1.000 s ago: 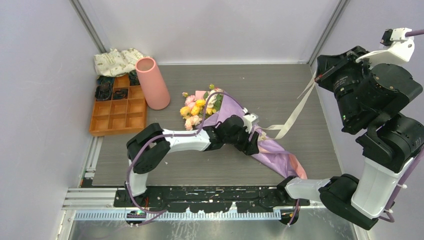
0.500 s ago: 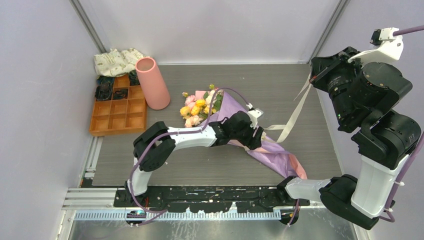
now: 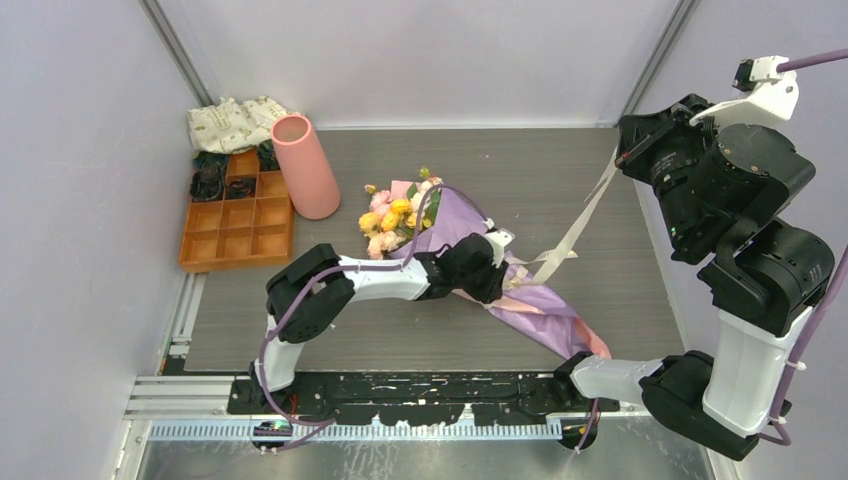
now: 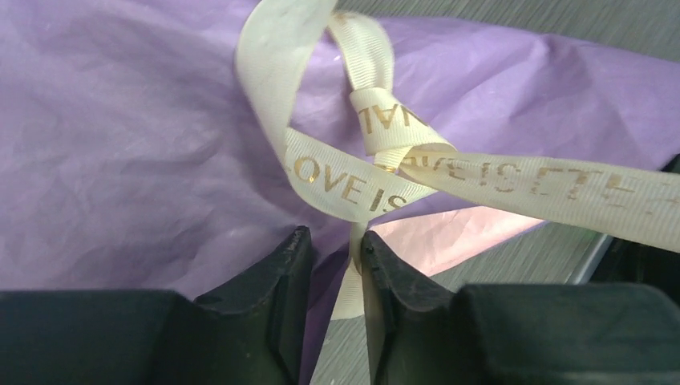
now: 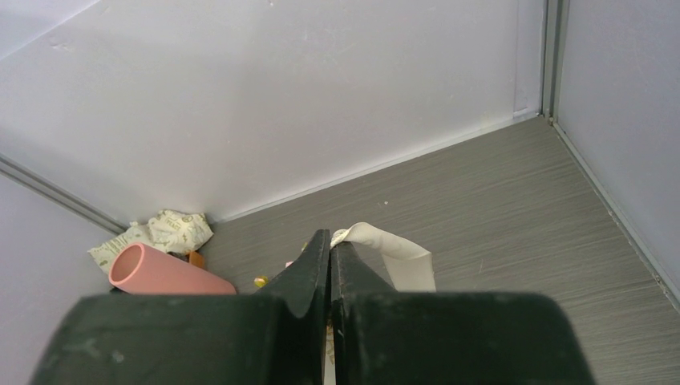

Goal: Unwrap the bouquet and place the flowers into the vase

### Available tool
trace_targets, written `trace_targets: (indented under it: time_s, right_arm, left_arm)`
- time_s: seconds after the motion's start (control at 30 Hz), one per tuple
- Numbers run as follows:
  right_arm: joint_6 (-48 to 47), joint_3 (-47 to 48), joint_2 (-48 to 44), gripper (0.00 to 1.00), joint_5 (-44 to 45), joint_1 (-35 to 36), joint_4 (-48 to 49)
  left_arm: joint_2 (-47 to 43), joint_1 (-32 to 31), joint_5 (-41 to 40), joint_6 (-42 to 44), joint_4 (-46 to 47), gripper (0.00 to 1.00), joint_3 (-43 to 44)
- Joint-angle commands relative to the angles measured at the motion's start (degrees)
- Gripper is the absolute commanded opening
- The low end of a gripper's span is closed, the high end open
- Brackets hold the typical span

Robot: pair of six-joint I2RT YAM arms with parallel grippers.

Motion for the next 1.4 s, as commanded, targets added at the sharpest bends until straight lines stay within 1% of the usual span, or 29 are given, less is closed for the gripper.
trace_targets:
  time_s: [0.0,0.13,0.23,0.33,0.37,0.5,0.53,0.6,0.67,0.7,0.9,0.93,1.0,1.13,1.37]
  right_arm:
    - [0.3,-2.0,-0.9,0.08,0.4,0.2,2.9]
    - [1.1,-6.4,-1.6,0.10,0.2,0.3,3.7]
    - [1.9,-9.3,-1.6,0.13,-0.7,0.2,4.0]
    - [2.8,-12.8,-1.6,0.23,-1.4,0.2,4.2]
    - [3.1,-14.1,-1.6,0.30,-1.5,0.2,4.2]
    - [4.1,-20.6,-2.5,0.48,-3.2,0.3,5.2]
    - [4.4,-22.2,-2.8,0.51,-3.6,0.2,5.5]
    - [4.8,-25.1,-3.4,0.57,-4.0,0.2,6.0]
    - [5.1,-27.6,-4.1,0.67,-4.4,0.2,6.9]
    - [5.3,-28.6,-4.3,0.69,-4.6,0.2,7.3]
    - [7.2,-33.3,-5.5,0.70,-5.1,0.2,7.4]
    - [7.5,-34.1,-6.0,0.70,-5.0,0.2,7.3]
    - [7.8,-35.5,-7.1,0.70,-4.4,0.3,7.2]
    - [7.8,-37.4,-9.4,0.70,-3.2,0.3,7.1]
    - [7.9,-39.3,-9.9,0.70,-2.9,0.2,7.3]
  left_arm:
    - [-7.2,0.0,-4.9,-1.5,0.7,0.28,-5.7]
    - [-16.4,0.1,-11.8,-2.3,-0.2,0.22,-13.1]
    - [-23.7,0.3,-15.7,-2.1,-2.8,0.19,-17.7]
    - [-30.7,0.3,-19.2,-1.8,-7.2,0.19,-20.9]
    - [-33.0,0.3,-20.9,-1.9,-8.3,0.19,-22.0]
    - [-43.0,0.4,-25.2,-2.2,-11.9,0.20,-25.9]
    - [-44.7,0.6,-25.6,-2.4,-12.6,0.21,-26.5]
    - [-46.7,0.8,-23.7,-2.1,-12.4,0.25,-27.6]
    - [-46.0,0.9,-20.2,-1.3,-11.0,0.30,-27.6]
    - [-44.9,0.9,-18.2,-0.8,-10.3,0.32,-27.0]
    - [-31.7,0.6,-2.1,5.1,-5.2,0.43,-19.3]
    - [-29.3,0.6,-0.8,5.8,-4.5,0.44,-17.8]
    - [-24.7,0.5,0.9,6.7,-3.3,0.46,-15.8]
    - [-18.8,0.4,2.6,7.5,-2.4,0.48,-12.1]
    - [-13.3,0.3,4.0,8.3,-2.7,0.49,-6.9]
